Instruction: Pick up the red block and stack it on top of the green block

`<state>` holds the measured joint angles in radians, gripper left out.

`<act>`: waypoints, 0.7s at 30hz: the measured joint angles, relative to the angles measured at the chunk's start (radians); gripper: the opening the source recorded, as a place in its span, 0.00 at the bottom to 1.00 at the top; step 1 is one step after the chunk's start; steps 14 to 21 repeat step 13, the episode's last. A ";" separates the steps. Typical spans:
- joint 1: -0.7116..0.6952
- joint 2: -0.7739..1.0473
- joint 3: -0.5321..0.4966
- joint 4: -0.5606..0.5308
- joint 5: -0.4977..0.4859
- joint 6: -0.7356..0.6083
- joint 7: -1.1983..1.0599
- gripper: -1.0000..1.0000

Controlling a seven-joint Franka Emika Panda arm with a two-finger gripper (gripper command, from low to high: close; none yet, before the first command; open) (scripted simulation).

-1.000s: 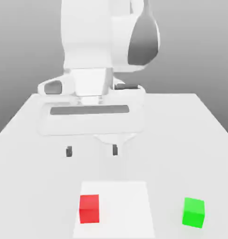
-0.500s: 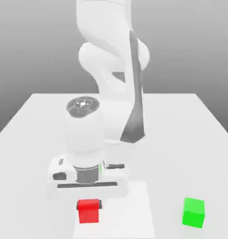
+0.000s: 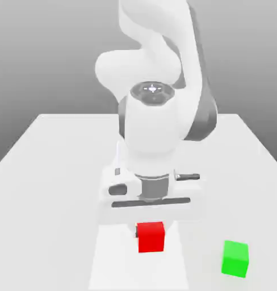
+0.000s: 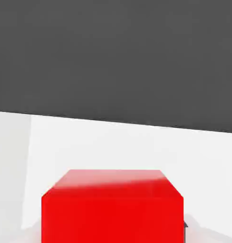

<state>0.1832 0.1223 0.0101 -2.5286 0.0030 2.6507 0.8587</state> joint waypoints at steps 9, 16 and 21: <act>0.167 0.129 0.084 0.068 -0.057 0.060 0.260 0.00; 0.171 0.155 0.079 0.069 -0.064 0.085 0.266 1.00; 0.171 0.155 0.079 0.069 -0.064 0.085 0.266 1.00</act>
